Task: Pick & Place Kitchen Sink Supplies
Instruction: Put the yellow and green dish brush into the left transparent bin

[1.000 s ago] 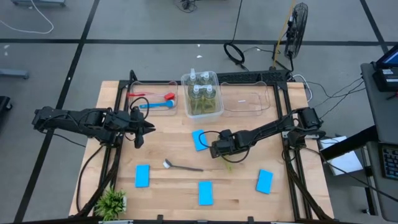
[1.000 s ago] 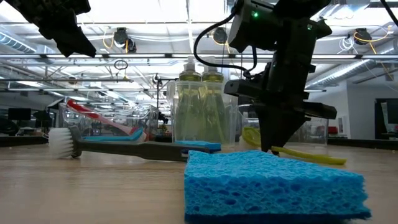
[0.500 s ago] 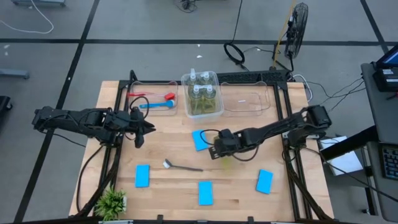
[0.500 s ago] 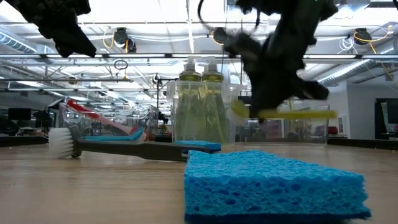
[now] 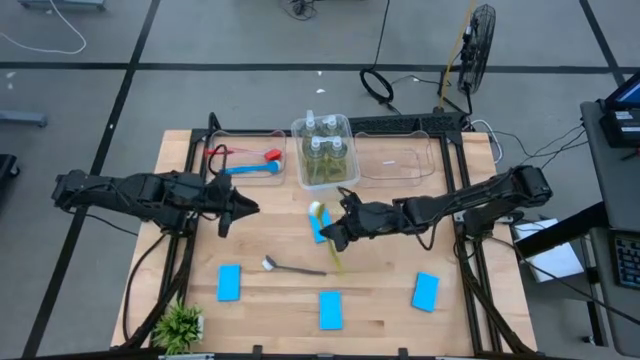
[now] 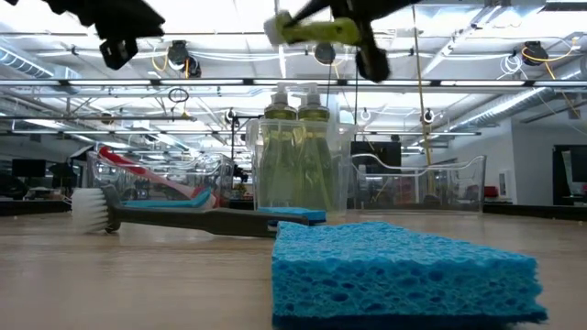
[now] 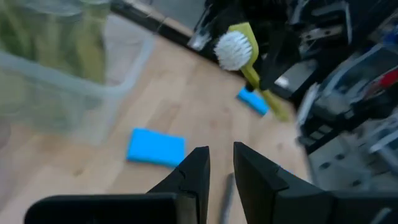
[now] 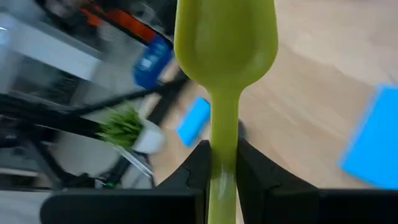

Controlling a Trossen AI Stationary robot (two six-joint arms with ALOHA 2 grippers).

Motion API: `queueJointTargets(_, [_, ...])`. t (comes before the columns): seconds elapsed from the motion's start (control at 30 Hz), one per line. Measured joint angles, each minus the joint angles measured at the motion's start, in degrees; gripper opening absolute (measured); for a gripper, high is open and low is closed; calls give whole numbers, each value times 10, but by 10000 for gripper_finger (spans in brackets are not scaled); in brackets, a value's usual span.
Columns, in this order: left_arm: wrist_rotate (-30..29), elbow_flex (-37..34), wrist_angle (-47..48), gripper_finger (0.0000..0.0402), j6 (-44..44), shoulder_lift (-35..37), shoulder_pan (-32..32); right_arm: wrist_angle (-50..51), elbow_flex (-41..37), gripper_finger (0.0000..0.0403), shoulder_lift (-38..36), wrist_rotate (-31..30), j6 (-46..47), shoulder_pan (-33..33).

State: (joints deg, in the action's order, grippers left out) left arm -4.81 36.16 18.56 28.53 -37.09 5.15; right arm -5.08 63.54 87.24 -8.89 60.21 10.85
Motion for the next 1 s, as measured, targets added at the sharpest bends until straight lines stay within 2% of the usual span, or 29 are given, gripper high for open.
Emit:
queueJointTargets(0.33, [34,0,-190,74,68,-96,25,-89,0,36,0,1,-101,-10])
queueJointTargets(0.6, [33,0,-386,75,87,-205,37,-105,0,39,0,1,-140,-11])
queueJointTargets(0.83, [30,0,-485,75,127,-294,41,-106,0,38,0,17,-159,-11])
queueJointTargets(1.0, [-1,0,-568,75,128,-340,47,-111,0,38,0,18,-162,-11])
